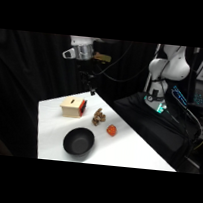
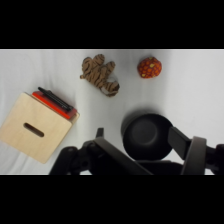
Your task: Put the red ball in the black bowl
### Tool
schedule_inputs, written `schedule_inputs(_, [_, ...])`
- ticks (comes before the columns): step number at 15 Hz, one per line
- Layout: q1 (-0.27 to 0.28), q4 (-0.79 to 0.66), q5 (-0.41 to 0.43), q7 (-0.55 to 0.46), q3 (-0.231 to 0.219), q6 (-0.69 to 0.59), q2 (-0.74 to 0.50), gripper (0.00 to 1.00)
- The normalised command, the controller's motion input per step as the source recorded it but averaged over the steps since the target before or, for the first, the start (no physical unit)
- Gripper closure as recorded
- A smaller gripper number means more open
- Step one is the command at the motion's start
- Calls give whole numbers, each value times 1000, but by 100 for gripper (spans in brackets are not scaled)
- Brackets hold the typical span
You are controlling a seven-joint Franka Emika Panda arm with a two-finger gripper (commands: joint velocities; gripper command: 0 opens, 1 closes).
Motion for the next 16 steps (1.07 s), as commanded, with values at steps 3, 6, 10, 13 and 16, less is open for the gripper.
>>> schedule_inputs(3, [-11, -52, 12, 12, 34, 61, -34, 0])
schedule_inputs(6, [15, -134, 18, 45, 50, 122, -93, 0])
schedule_inputs(10, [44, -235, 18, 105, 65, 220, -150, 0])
schedule_inputs(13, [54, -304, 12, 153, 58, 301, -164, 0])
schedule_inputs(16, [60, -366, -1, 162, 54, 325, -179, 0])
